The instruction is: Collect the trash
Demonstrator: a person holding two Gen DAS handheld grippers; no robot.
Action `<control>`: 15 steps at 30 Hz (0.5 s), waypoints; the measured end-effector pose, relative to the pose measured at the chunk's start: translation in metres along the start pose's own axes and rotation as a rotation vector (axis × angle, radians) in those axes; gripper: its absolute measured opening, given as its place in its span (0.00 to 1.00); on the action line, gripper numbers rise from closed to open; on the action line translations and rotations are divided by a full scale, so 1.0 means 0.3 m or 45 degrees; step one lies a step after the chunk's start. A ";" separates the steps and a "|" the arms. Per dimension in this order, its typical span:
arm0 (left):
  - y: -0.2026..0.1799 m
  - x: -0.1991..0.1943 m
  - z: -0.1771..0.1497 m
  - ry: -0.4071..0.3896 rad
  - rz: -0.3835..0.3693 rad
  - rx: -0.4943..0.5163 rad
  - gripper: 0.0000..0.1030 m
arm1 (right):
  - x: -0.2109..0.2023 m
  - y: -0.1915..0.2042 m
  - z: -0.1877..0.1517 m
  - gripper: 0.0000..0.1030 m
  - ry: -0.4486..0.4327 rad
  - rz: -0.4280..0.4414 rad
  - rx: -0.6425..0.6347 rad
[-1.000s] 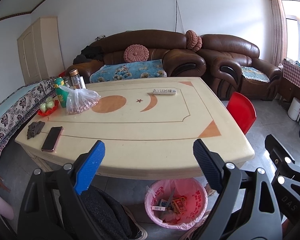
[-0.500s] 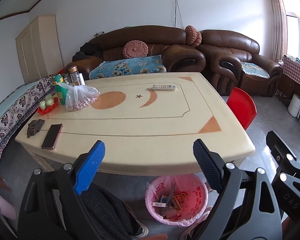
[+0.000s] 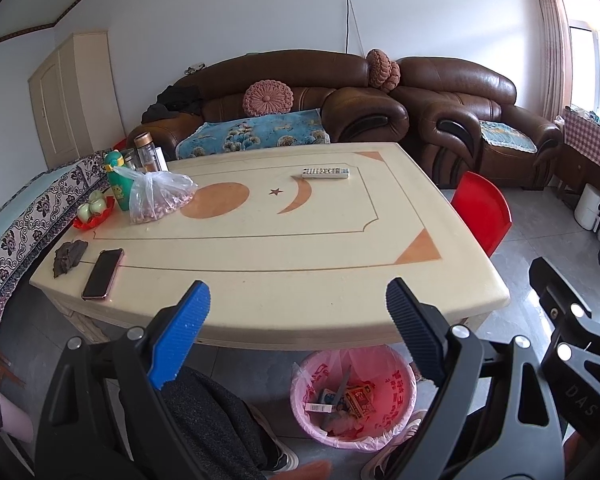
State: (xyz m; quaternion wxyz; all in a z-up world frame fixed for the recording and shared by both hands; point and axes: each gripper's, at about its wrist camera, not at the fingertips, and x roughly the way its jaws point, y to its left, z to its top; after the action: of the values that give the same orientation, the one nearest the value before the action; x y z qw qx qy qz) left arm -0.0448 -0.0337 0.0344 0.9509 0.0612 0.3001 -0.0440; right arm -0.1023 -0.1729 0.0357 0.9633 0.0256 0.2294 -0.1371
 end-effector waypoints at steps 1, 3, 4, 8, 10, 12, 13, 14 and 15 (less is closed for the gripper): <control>0.000 0.000 0.000 0.000 0.001 0.000 0.85 | 0.000 0.000 0.000 0.93 0.001 0.001 0.001; -0.003 -0.001 -0.001 0.000 0.000 -0.001 0.85 | 0.000 0.001 0.000 0.93 0.002 0.000 0.000; -0.003 -0.001 -0.001 0.001 0.000 -0.001 0.85 | 0.001 0.000 -0.002 0.93 0.002 -0.001 -0.001; -0.003 -0.001 0.000 0.000 0.000 -0.001 0.85 | 0.003 0.000 -0.003 0.93 0.001 0.000 0.000; -0.003 -0.001 -0.001 -0.001 0.002 -0.001 0.85 | 0.003 0.000 -0.002 0.93 0.002 0.001 0.000; -0.003 0.000 0.000 0.001 -0.001 -0.001 0.85 | 0.002 0.000 -0.001 0.93 0.001 0.001 -0.002; -0.003 -0.001 -0.001 0.000 0.000 0.000 0.85 | 0.002 0.000 0.000 0.93 0.001 0.000 -0.001; -0.003 -0.001 0.000 0.000 0.002 0.000 0.85 | 0.002 0.001 0.000 0.93 0.002 0.000 -0.002; -0.003 -0.001 0.000 -0.001 0.000 -0.001 0.85 | 0.002 0.001 -0.001 0.93 0.001 0.000 -0.002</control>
State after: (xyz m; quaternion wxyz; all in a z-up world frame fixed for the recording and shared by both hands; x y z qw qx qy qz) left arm -0.0452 -0.0345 0.0345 0.9511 0.0609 0.2997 -0.0438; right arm -0.1019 -0.1728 0.0352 0.9632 0.0247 0.2299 -0.1369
